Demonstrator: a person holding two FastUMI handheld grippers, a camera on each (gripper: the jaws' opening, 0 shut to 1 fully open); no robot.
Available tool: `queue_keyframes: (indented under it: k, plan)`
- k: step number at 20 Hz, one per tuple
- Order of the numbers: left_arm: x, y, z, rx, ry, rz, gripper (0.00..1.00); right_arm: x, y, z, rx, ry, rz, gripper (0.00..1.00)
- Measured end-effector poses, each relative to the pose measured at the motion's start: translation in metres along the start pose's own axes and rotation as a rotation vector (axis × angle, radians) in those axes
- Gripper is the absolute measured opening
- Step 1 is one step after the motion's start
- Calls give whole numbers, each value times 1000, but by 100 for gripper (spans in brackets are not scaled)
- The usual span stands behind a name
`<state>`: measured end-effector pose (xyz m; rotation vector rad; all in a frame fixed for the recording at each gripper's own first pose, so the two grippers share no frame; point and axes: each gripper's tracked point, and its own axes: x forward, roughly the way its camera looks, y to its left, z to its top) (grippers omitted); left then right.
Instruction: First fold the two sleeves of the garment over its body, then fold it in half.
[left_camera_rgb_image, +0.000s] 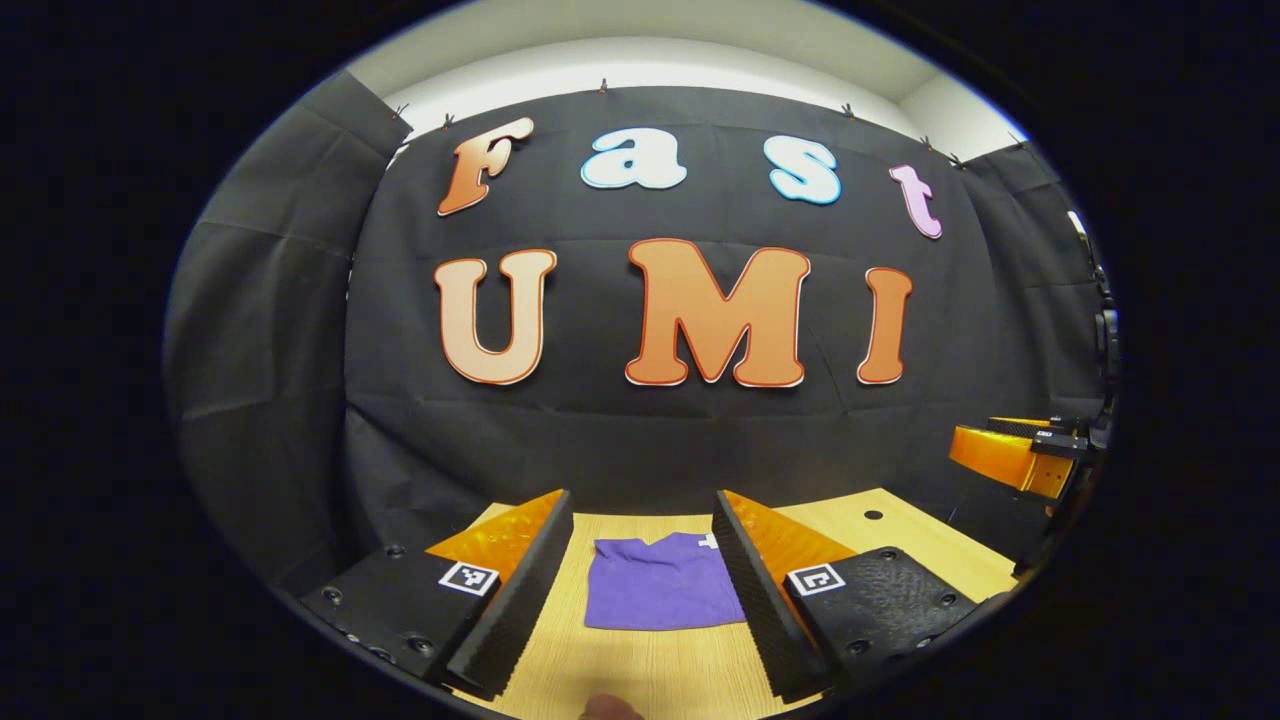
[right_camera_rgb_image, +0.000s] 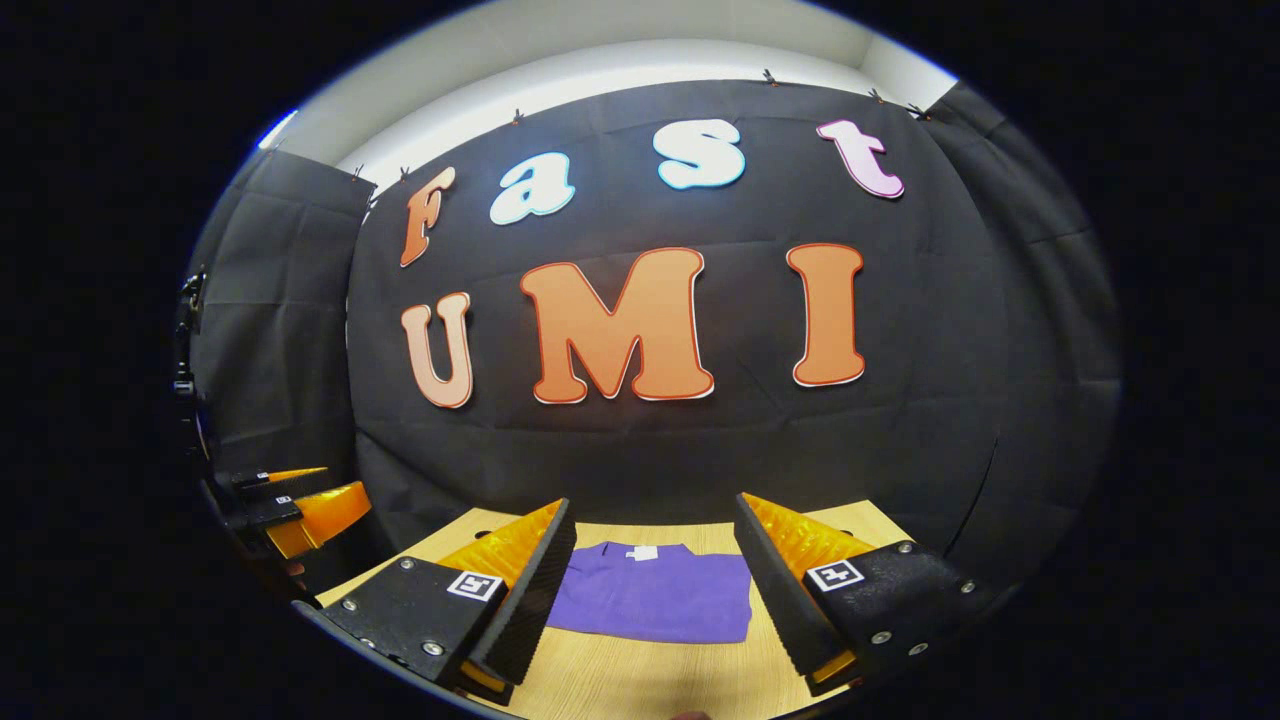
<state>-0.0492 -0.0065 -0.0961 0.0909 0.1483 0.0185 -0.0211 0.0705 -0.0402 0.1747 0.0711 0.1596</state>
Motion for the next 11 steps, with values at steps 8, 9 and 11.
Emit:
queue_keyframes:
  k: [8,9,11]
  plan:
    - [-2,2,-4,-12,7,6,89,-2,4,-1,-56,-23,-16,95]
    - [-1,1,-3,-11,4,6,89,-3,4,-1,-67,-25,-14,95]
    - [0,-2,-5,-6,1,3,89,-3,6,-4,-87,-17,-12,95]
